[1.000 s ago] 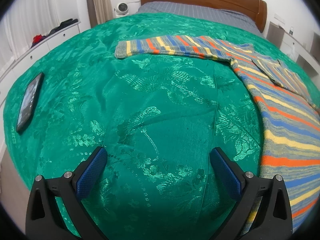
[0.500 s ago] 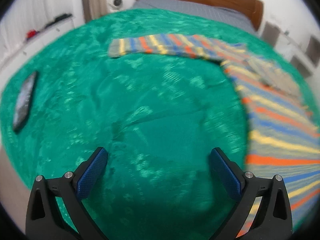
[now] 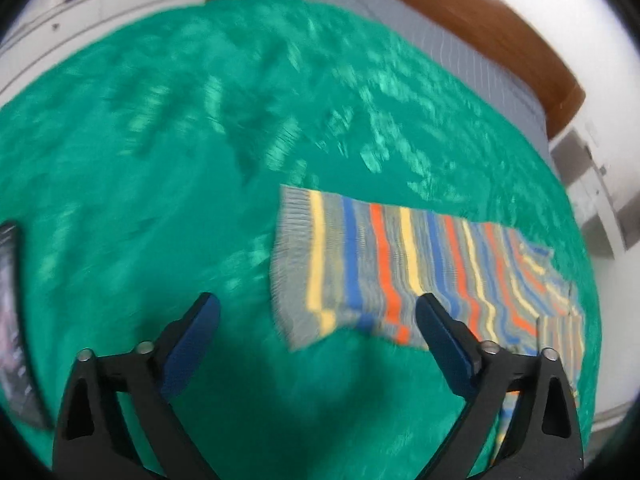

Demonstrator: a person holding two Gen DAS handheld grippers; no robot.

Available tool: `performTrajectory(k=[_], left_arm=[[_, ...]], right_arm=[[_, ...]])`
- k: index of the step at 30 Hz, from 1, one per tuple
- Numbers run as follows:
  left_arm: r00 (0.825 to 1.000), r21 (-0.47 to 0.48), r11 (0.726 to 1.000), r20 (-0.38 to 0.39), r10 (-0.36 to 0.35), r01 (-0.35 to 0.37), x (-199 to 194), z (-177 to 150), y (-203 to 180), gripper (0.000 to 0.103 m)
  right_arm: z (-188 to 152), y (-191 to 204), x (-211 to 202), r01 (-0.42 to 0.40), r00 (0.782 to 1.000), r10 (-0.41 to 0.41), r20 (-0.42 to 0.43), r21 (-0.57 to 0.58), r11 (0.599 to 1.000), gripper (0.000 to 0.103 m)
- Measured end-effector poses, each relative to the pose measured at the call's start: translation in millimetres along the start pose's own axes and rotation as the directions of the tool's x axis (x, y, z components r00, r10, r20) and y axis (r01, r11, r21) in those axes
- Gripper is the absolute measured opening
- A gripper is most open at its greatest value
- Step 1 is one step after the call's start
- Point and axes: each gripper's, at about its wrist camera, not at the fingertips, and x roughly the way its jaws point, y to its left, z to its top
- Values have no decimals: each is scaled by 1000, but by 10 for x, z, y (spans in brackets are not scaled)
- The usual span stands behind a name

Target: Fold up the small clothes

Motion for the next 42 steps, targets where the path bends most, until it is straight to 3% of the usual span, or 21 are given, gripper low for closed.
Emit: performTrajectory(k=[3,4,5,7,10,13,17,21,22,23,25,27,29,31,34,36,39,40,42], left_arm=[[996,23,997,-33,79,-78,277,57,-114,69],[995,25,996,-31,91,-91,299,60,-134,26],[995,22,996,-30,92,-91,309,79,-153,6],[995,17,995,-6,95,-95,210,122,-233,5],[993,121,987,72,95,-103,-178,225,-680,5],[994,257,966,105,3,-30,-544,239,-1340,5],[983,460,880,72,-170,119,-892,2,-2497,5],[959,568,783,-47,-279,256,-777,-383,-3394,8],[953,595,752,-93,-288,285,-639,-545,-3624,16],[948,607,732,-137,-287,309,-518,-646,-3738,40],[939,611,713,-221,-263,343,-268,-846,-3916,72],[932,591,721,-232,-279,362,-178,-939,-3858,72],[932,545,756,-212,-294,363,-132,-825,-3652,72],[957,493,820,-149,-249,291,-93,-568,-3322,72],[994,443,890,-75,-80,105,107,-292,-2867,72],[993,404,913,-117,-16,63,295,-224,-2532,72],[969,328,935,-239,-55,134,564,-289,-2285,71],[961,307,937,-265,-83,166,627,-335,-2255,64],[955,308,928,-267,-128,210,669,-442,-2261,11]], right_arm=[[-18,68,-24,0,1000,0,-2,-18,1000,66],[-24,85,-37,0,1000,0,-1,-24,1000,66],[-31,105,-60,2,1000,-2,3,-33,999,66],[-41,136,-120,9,1000,-8,17,-54,999,66],[-55,150,-229,24,998,-19,55,-82,996,66],[-58,130,-274,27,997,-21,79,-87,996,66],[-79,89,-269,23,996,-15,93,-75,997,66],[-143,41,-286,15,994,-10,109,-51,999,66],[-159,31,-293,18,994,-12,113,-49,999,66],[-169,17,-296,18,993,-12,114,-45,999,66],[-187,-20,-302,19,994,-15,112,-33,999,66],[-191,-57,-336,22,993,-19,115,-29,999,66],[-180,-89,-402,34,992,-29,123,-38,999,66],[-155,-129,-444,45,992,-39,119,-51,998,66],[-100,-178,-416,49,994,-43,97,-59,997,66],[-64,-178,-377,57,994,-51,93,-67,996,66],[-21,-141,-326,56,995,-50,91,-70,996,66],[-11,-117,-313,54,995,-48,90,-72,996,66],[-1,-69,-285,51,995,-45,84,-79,996,66]])
